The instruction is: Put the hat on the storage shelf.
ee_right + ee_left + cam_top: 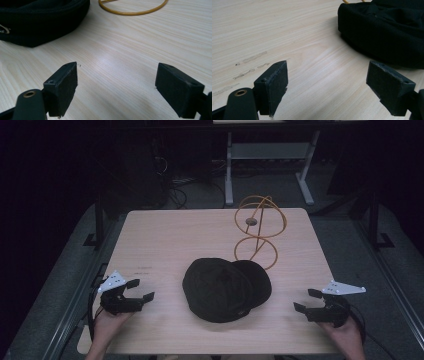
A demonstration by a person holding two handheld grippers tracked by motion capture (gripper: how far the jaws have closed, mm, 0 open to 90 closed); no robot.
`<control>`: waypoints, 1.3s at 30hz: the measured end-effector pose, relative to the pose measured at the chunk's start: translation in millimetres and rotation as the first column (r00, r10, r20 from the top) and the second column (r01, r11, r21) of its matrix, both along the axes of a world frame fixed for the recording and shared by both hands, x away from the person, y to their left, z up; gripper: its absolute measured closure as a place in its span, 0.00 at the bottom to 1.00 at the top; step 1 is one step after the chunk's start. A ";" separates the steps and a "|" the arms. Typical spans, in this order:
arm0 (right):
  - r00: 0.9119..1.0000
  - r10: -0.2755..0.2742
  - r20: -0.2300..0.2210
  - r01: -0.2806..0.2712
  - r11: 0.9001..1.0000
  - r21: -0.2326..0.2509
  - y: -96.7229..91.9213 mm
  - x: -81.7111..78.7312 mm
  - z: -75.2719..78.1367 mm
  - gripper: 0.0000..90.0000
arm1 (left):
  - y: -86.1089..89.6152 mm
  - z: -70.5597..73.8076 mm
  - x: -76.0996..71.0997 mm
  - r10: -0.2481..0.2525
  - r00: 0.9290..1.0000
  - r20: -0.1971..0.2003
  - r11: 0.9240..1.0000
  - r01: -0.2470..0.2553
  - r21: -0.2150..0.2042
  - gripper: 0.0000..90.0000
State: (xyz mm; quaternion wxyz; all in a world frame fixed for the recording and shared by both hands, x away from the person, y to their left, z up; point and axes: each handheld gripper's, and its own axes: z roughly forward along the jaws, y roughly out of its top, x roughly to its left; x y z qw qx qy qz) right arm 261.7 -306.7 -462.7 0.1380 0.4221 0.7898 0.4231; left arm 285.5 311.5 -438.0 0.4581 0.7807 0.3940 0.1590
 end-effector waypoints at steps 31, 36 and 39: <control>0.985 0.170 0.025 -0.171 0.984 0.041 66.5 4.2 39.5 0.17 | 1.0 -2.9 -1.7 -0.004 1.000 -0.009 1.000 0.004 0.003 0.20; 0.976 0.213 0.038 -0.214 0.976 0.038 89.1 5.0 49.4 0.17 | 0.5 -2.2 -2.0 -0.004 1.000 -0.005 1.000 0.004 0.003 0.20; 0.970 0.241 0.038 -0.242 0.970 0.029 101.0 5.8 52.8 0.17 | 0.2 -2.6 -2.0 -0.007 1.000 -0.004 1.000 0.007 0.004 0.20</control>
